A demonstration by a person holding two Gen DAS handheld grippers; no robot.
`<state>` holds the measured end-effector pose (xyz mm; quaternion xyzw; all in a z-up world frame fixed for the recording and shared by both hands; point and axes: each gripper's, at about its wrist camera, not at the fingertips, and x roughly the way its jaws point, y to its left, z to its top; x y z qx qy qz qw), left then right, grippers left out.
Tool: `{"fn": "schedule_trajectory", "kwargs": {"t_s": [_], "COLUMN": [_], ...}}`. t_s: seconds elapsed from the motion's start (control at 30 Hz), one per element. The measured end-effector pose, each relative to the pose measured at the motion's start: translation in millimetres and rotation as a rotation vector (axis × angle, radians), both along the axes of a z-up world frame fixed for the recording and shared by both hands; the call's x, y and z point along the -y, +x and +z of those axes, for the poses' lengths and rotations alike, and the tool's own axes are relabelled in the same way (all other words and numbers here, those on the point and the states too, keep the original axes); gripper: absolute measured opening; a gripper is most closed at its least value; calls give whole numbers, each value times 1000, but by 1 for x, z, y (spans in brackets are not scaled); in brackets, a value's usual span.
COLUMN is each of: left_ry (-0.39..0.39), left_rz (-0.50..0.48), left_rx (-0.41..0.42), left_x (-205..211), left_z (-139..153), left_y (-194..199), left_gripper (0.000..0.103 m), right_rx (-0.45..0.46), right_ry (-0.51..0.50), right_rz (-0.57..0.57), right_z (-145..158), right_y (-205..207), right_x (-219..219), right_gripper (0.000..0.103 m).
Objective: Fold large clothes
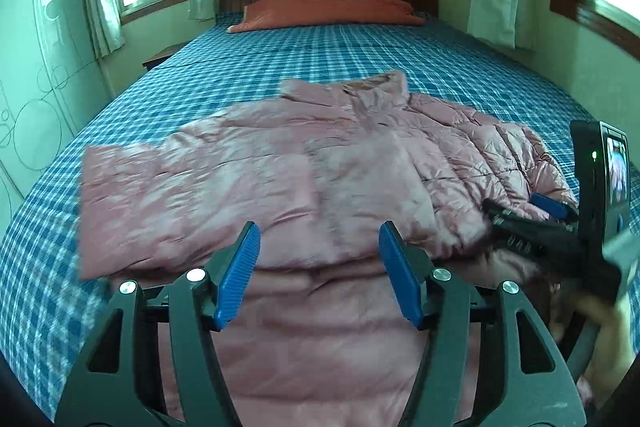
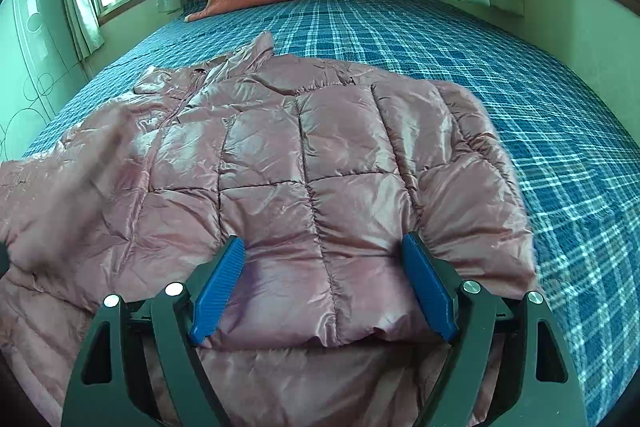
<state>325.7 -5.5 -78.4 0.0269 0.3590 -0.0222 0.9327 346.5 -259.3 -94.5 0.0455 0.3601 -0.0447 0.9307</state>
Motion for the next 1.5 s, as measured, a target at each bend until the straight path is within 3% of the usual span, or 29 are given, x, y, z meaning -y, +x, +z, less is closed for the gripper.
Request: {"fn": "schedule_trajectory", "kwargs": {"t_s": [0.23,0.43,0.47,0.5,0.6,0.7,0.93,1.23,1.33,1.37,1.4,1.47,1.5], "left_ry": [22,13,12,9,-1,3,-13,19,33,34,38,41,38], "left_rz": [142,262,271,278,287,286,288,247,240,238,236,240,247], "left_rx": [21,4,3,-1,-12,-5,-1,-37,-54,-57,-59,-50,-44], "left_x": [-80,-135,-139,-144,-154,-158,-165,-144,-137,-136,-135,-134,-134], "left_z": [2,-5,-6,-8,-10,-9,-8,-17,-22,-24,-24,-22,-22], "left_y": [-13,-8,-8,-7,-4,-3,6,35,48,51,57,67,74], "left_gripper": [63,63,63,63,63,63,65,65,65,65,65,65,65], "right_rx": [51,-39,-61,-87,-108,-67,3,-42,-63,-55,-23,67,90], "right_ry": [154,195,203,205,189,160,50,-15,16,11,7,11,11], "right_rz": [90,184,199,218,250,225,108,-2,-9,-23,-46,-79,-78], "right_z": [36,25,21,15,10,20,39,18,17,20,28,44,49], "right_y": [-15,17,22,25,27,20,7,12,10,8,4,-4,-4], "right_x": [-39,-89,-95,-103,-115,-105,-44,22,31,31,31,29,25], "right_gripper": [79,79,75,45,13,8,8,8,21,31,45,59,60]}}
